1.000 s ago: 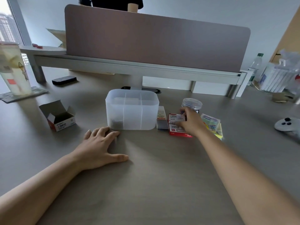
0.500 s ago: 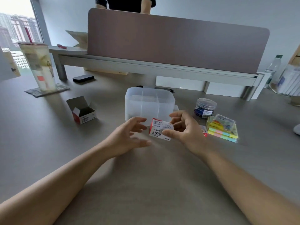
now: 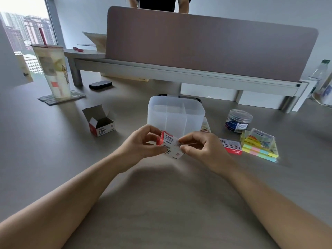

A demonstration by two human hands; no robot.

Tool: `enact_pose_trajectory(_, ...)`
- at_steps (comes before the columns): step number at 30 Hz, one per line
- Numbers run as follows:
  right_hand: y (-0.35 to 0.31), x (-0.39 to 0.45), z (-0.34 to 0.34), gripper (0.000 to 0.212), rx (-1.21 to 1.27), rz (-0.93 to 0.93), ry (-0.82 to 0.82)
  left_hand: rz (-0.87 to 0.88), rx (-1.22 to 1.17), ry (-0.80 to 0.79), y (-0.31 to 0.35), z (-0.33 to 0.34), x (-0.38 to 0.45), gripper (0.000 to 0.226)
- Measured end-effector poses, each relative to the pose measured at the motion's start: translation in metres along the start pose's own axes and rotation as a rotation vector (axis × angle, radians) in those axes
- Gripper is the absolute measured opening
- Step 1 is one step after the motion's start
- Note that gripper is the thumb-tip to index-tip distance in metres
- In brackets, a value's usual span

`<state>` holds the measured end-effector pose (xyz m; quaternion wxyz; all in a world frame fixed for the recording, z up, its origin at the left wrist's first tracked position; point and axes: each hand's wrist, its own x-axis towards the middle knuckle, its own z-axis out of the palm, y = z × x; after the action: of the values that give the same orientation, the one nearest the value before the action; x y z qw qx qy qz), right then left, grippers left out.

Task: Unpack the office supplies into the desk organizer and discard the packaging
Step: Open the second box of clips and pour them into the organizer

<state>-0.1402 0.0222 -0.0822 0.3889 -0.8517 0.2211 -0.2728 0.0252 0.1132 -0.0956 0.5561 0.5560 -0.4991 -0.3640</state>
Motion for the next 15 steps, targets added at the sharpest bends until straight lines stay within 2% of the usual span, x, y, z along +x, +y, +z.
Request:
enact_pose_trajectory(10, -0.011, 0.006, 0.007, 0.019, -0.164, -0.095, -0.061, 0.015, -0.037, -0.039, -0.003, -0.005, -0.001, 0.030)
enact_pose_trajectory(15, -0.013, 0.007, 0.010, 0.032, -0.305, -0.144, -0.077, -0.009, -0.050, -0.041, -0.005, -0.007, -0.001, 0.031)
